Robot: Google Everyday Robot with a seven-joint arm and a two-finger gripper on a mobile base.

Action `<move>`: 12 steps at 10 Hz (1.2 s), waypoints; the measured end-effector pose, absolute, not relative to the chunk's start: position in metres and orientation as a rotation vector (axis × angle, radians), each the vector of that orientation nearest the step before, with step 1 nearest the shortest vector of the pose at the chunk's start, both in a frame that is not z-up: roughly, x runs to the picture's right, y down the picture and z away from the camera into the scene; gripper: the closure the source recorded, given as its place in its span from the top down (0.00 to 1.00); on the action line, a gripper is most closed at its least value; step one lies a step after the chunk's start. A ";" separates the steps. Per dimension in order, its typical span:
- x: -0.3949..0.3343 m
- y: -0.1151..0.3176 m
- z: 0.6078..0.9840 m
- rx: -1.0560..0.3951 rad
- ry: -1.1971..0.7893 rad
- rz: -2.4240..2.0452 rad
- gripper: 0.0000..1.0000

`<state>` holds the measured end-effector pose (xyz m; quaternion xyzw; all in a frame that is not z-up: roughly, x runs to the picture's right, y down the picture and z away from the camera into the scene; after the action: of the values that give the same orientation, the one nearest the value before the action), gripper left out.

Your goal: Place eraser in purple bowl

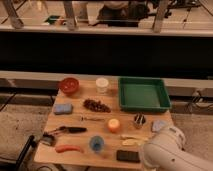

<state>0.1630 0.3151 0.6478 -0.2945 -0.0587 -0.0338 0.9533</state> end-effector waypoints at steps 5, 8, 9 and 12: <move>0.160 0.333 0.677 -0.649 -0.115 -0.053 0.80; 0.150 0.347 0.682 -0.670 -0.122 -0.068 0.80; 0.146 0.350 0.685 -0.673 -0.125 -0.075 0.80; 0.133 0.351 0.694 -0.674 -0.147 -0.098 0.80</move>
<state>0.1325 0.3508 0.6943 -0.3302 -0.0722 -0.0479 0.9399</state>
